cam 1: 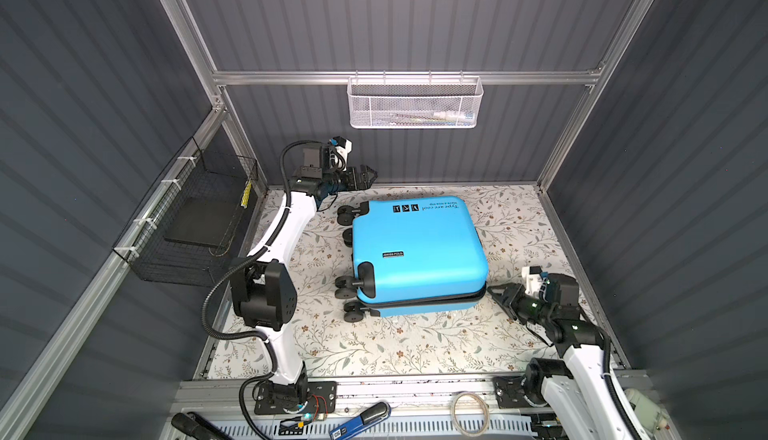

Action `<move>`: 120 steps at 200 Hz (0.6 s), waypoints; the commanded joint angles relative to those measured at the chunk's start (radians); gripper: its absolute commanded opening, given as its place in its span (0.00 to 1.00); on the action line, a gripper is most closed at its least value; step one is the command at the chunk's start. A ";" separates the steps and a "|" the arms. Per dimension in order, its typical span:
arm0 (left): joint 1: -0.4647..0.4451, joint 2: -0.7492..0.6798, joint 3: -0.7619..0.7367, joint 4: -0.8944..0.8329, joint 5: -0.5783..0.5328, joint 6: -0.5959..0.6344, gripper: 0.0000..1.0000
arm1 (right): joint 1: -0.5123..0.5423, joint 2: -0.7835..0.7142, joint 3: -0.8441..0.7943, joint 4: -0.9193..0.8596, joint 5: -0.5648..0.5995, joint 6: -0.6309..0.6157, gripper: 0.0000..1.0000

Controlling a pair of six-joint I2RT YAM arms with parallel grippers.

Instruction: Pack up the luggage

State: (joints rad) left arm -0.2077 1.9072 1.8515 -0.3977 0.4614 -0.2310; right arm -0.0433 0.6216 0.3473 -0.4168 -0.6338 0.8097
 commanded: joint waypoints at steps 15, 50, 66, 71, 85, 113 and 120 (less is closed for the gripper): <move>0.005 0.076 0.093 -0.066 0.090 0.066 1.00 | 0.193 0.028 -0.095 0.103 0.087 0.135 0.20; 0.005 0.111 0.119 -0.109 0.135 0.094 1.00 | 0.272 0.144 -0.108 0.357 0.135 0.240 0.18; 0.004 0.091 0.092 -0.094 0.138 0.095 1.00 | 0.272 0.222 -0.064 0.427 0.148 0.256 0.18; 0.005 0.083 0.080 -0.089 0.142 0.092 1.00 | 0.272 0.248 -0.045 0.439 0.154 0.256 0.18; 0.005 0.068 0.061 -0.086 0.150 0.091 1.00 | 0.271 0.325 0.024 0.470 0.187 0.257 0.18; 0.005 0.042 0.016 -0.081 0.160 0.091 1.00 | 0.246 0.549 0.206 0.524 0.220 0.213 0.19; 0.005 0.033 0.002 -0.075 0.161 0.087 1.00 | 0.231 0.615 0.260 0.536 0.214 0.206 0.20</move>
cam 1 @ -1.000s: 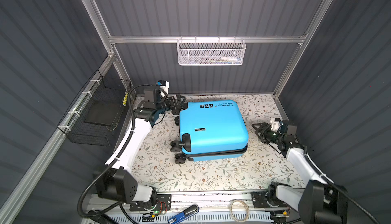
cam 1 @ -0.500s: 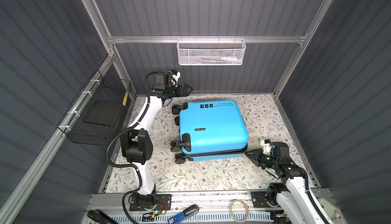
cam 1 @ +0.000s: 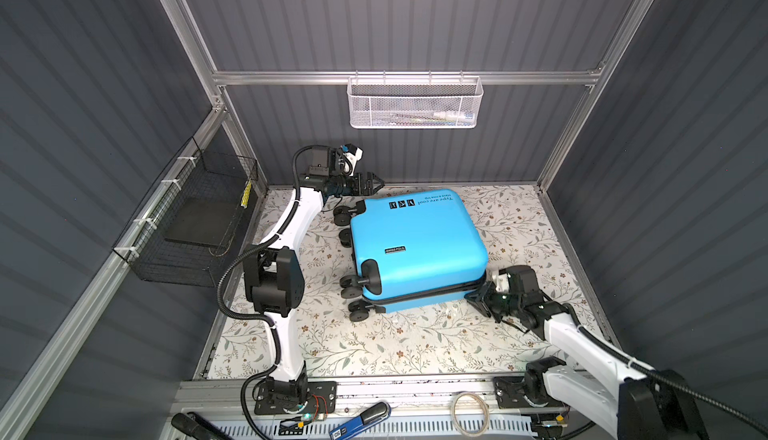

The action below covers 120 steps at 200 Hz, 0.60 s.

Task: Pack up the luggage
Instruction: 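Tip the closed suitcase upright onto its wheels with both grippers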

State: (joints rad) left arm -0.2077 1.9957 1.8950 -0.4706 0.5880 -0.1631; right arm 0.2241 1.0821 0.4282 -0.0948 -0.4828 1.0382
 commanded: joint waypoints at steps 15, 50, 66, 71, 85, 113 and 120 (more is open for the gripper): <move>0.005 -0.084 -0.080 0.024 0.036 0.006 1.00 | -0.080 0.299 0.297 0.271 0.035 -0.012 0.21; 0.005 -0.170 -0.162 0.108 -0.020 -0.042 1.00 | -0.173 0.526 0.513 0.298 -0.061 0.028 0.23; 0.011 -0.220 -0.204 0.144 -0.134 -0.064 1.00 | -0.188 0.509 0.508 0.269 -0.058 0.003 0.24; 0.015 -0.231 -0.214 0.152 -0.163 -0.070 1.00 | -0.192 0.496 0.500 0.255 -0.053 -0.010 0.25; 0.042 -0.246 -0.238 0.175 -0.223 -0.093 1.00 | -0.201 0.461 0.455 0.253 -0.047 -0.022 0.28; 0.121 -0.203 -0.247 0.210 -0.197 -0.134 1.00 | -0.210 0.401 0.370 0.258 -0.061 -0.041 0.36; 0.132 -0.186 -0.244 0.217 -0.185 -0.138 1.00 | -0.211 0.386 0.352 0.260 -0.063 -0.045 0.37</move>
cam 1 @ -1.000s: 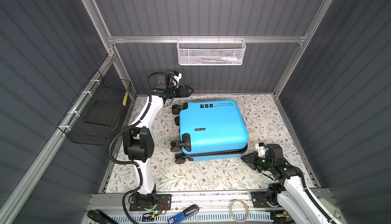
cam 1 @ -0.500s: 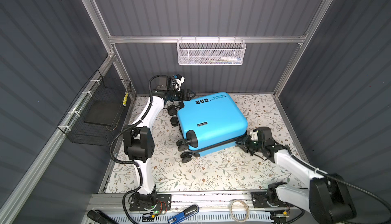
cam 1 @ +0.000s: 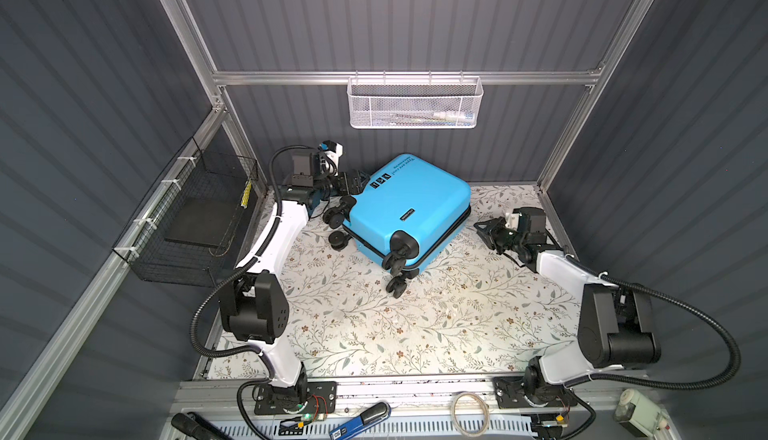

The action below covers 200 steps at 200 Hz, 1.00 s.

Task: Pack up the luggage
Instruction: 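Tip the closed suitcase upright onto its wheels with both grippers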

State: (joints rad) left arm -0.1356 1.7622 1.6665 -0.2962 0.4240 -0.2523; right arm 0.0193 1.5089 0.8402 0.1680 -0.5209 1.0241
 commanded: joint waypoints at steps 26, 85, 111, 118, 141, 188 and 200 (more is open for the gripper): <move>0.082 0.124 0.032 0.049 0.068 -0.032 1.00 | -0.010 -0.096 -0.104 -0.020 -0.045 -0.060 0.41; 0.076 0.226 0.092 0.040 0.316 -0.035 1.00 | -0.026 -0.201 -0.109 -0.129 -0.083 -0.149 0.68; 0.039 0.198 0.039 0.027 0.374 -0.003 1.00 | -0.044 -0.247 -0.111 -0.159 -0.091 -0.167 0.73; 0.029 0.185 0.018 0.026 0.385 0.004 1.00 | -0.049 -0.260 -0.109 -0.167 -0.093 -0.174 0.74; -0.002 0.122 -0.055 0.029 0.424 0.002 1.00 | -0.067 -0.301 -0.095 -0.215 -0.100 -0.207 0.76; -0.142 -0.059 -0.300 0.140 0.430 -0.096 1.00 | -0.151 -0.346 -0.079 -0.268 -0.133 -0.243 0.78; -0.176 -0.116 -0.393 0.240 0.419 -0.178 1.00 | -0.172 -0.348 -0.078 -0.271 -0.148 -0.246 0.78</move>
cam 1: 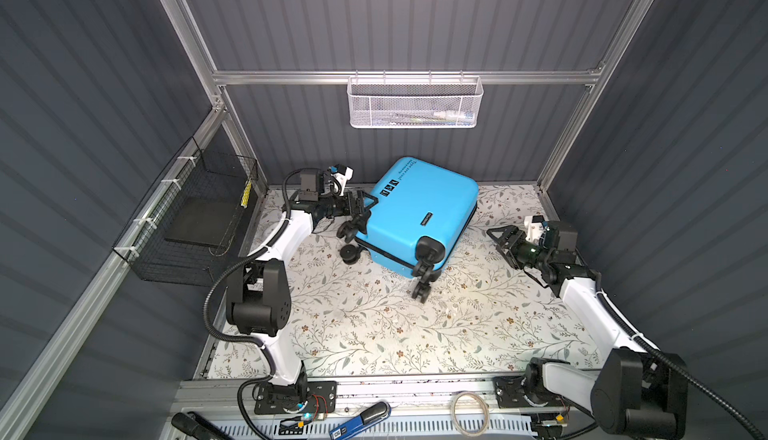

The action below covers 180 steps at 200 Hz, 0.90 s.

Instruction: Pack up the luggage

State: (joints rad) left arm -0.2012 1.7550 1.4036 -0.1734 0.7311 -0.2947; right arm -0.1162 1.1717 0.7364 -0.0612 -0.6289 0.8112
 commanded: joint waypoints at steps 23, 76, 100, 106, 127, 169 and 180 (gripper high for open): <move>-0.168 -0.231 -0.271 0.215 0.018 -0.216 1.00 | -0.067 -0.029 0.036 -0.069 -0.063 -0.052 0.78; -0.170 -0.406 -0.356 0.138 -0.394 -0.199 1.00 | -0.075 -0.115 0.063 -0.136 -0.028 -0.099 0.83; -0.167 -0.330 -0.283 0.103 -0.362 -0.178 1.00 | -0.075 -0.080 0.090 -0.133 -0.036 -0.104 0.85; -0.167 -0.313 -0.269 0.107 -0.342 -0.174 1.00 | -0.074 -0.071 0.095 -0.126 -0.040 -0.101 0.86; -0.167 -0.278 -0.251 0.126 -0.314 -0.173 1.00 | -0.070 -0.019 0.118 -0.110 -0.060 -0.099 0.87; -0.167 -0.290 -0.307 0.159 -0.330 -0.182 1.00 | -0.021 0.043 0.157 -0.063 -0.094 -0.073 0.87; -0.167 -0.301 -0.325 0.161 -0.337 -0.186 1.00 | 0.001 0.033 0.168 -0.085 -0.072 -0.087 0.87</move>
State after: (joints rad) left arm -0.3676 1.4826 1.1133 -0.0204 0.4091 -0.4904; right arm -0.1528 1.2148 0.8574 -0.1562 -0.6891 0.7330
